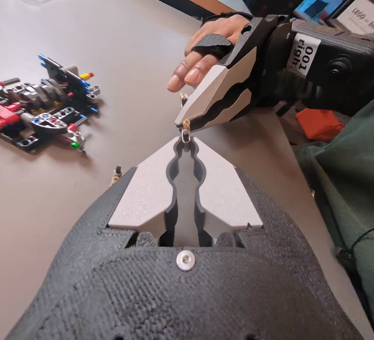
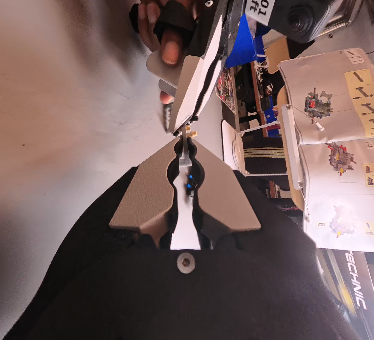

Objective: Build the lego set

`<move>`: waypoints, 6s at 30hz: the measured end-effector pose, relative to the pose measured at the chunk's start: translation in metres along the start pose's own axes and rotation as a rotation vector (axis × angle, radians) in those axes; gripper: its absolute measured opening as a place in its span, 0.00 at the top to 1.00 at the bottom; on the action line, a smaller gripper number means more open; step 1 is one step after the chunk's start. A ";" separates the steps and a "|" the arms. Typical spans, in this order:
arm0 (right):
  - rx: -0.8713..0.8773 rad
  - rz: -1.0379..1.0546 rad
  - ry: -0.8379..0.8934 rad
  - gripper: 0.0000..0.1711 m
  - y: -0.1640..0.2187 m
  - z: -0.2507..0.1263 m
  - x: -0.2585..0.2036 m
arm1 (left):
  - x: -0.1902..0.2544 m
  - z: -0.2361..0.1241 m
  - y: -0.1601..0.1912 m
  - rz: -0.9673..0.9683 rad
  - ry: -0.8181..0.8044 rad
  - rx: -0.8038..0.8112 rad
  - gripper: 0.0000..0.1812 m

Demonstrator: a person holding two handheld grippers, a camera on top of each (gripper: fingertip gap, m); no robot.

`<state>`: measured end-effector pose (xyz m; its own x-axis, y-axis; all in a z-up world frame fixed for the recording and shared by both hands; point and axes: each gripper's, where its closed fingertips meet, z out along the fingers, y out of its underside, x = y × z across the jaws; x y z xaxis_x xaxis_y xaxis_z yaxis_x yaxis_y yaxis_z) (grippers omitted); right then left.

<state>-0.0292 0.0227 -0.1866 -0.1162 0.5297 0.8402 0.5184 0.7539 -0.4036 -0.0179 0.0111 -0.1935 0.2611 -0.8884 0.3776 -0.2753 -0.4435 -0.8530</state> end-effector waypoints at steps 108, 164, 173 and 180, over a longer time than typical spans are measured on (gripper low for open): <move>0.510 0.592 -0.175 0.98 -0.060 -0.067 0.023 | 0.076 -0.013 -0.049 -0.091 0.387 0.306 0.98; -0.340 0.258 -0.847 0.98 0.022 -0.010 -0.051 | -0.012 0.029 0.043 0.378 -0.210 -0.297 0.97; -0.323 0.313 -0.880 0.98 0.020 -0.009 -0.053 | -0.012 0.029 0.044 0.372 -0.200 -0.298 0.97; -0.241 0.544 -0.916 0.98 0.019 -0.011 -0.053 | -0.010 0.029 0.045 0.374 -0.190 -0.300 0.97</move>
<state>-0.0040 0.0048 -0.2349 -0.3563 0.9326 -0.0582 0.8322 0.2884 -0.4735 -0.0065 0.0039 -0.2460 0.2496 -0.9679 -0.0291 -0.6280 -0.1389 -0.7658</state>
